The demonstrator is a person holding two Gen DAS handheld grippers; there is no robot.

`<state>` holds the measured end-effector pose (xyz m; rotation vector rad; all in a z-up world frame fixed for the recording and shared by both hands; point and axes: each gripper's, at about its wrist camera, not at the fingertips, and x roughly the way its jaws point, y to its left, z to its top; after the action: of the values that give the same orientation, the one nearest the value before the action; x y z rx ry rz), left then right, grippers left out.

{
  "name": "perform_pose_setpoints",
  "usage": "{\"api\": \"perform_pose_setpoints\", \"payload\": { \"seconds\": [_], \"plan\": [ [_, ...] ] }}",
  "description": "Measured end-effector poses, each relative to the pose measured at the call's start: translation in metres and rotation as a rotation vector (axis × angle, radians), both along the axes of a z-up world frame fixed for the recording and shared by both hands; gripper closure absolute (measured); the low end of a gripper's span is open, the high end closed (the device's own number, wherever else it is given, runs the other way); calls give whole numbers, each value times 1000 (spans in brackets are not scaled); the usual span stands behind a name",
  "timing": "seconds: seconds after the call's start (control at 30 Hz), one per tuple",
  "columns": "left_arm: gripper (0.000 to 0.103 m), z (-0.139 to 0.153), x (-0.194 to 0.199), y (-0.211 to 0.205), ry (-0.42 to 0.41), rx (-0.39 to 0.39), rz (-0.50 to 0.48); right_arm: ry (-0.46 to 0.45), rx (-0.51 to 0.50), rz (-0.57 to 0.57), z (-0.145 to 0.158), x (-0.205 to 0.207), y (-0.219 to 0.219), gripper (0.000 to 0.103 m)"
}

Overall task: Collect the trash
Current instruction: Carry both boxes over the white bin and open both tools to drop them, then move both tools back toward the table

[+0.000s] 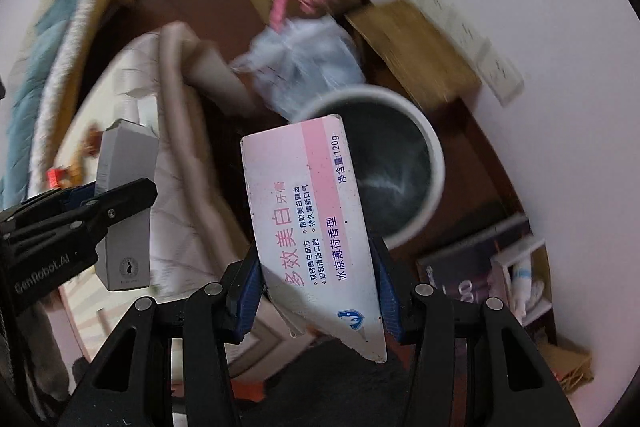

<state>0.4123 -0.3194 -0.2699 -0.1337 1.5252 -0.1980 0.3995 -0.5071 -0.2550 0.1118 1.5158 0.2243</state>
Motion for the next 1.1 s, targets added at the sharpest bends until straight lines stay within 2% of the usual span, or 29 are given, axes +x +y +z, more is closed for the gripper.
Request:
{"api": "perform_pose_setpoints", "payload": {
  "seconds": [0.13,0.27,0.33,0.4,0.43,0.53,0.57,0.63,0.7,0.73,0.93,1.1],
  "plan": [
    [71,-52,22,-14,123,-4,0,102,-22,-35,-49,16,-27,51],
    [68,-76,35,-30,197,-14,5,162,-27,-54,-84,30,-41,51],
    [55,-80,39,-34,214,-20,21,188,-31,-55,-98,36,-46,51],
    [10,-79,41,-36,200,-24,34,198,-20,-52,-108,41,-49,49],
    [6,-77,42,-36,187,-24,36,202,-19,-57,-112,42,-52,49],
    [4,-72,45,-35,132,9,42,173,-3,-82,-113,44,-59,36],
    [4,-66,42,-34,98,33,40,154,-9,-88,-111,44,-61,29],
    [4,-59,38,-34,47,87,38,117,-40,-102,-105,42,-66,22],
    [3,-53,34,-32,-3,119,42,81,-67,-105,-98,40,-68,5],
    [3,-48,30,-30,-30,128,47,63,-86,-107,-94,37,-69,1],
    [3,-20,5,-23,-146,219,56,-14,-154,-115,-71,19,-71,0],
    [3,6,-21,-24,-226,252,51,-76,-160,-123,-44,-1,-70,0]
  ]
}}
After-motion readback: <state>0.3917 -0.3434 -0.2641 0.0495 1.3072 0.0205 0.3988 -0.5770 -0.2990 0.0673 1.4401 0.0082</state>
